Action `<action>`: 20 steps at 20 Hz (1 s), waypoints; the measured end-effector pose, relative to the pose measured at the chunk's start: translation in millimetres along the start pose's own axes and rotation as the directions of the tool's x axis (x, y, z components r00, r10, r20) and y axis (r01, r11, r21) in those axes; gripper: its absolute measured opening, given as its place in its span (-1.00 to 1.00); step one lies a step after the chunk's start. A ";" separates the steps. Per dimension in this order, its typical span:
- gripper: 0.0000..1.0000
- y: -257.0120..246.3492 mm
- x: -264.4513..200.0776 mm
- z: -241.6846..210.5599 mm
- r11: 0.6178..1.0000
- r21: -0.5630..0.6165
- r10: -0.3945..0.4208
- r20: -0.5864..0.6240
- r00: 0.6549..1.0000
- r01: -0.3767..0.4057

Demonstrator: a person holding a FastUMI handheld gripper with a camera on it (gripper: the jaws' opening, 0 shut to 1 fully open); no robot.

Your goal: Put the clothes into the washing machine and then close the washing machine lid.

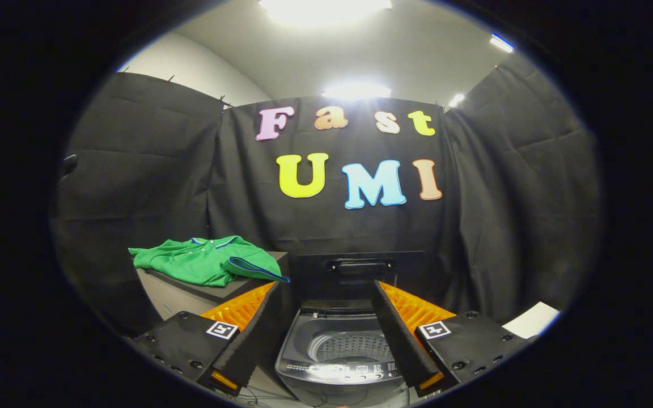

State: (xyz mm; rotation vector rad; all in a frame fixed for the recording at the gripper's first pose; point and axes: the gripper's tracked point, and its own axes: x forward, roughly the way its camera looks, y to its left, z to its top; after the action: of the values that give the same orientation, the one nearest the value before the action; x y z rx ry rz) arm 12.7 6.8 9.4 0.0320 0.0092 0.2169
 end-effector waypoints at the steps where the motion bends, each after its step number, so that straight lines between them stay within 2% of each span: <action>1: 0.99 4.4 4.2 4.5 1.000 0.005 0.010 0.003 1.000 -0.010; 8: 0.99 45.1 36.9 32.7 0.997 0.032 0.064 -0.003 0.998 -0.064; 20: 0.95 156.9 108.4 58.6 0.972 0.029 0.236 -0.068 0.969 -0.234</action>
State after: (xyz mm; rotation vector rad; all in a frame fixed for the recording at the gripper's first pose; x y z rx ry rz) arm 85.6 181.5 72.5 0.0461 0.0793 0.4555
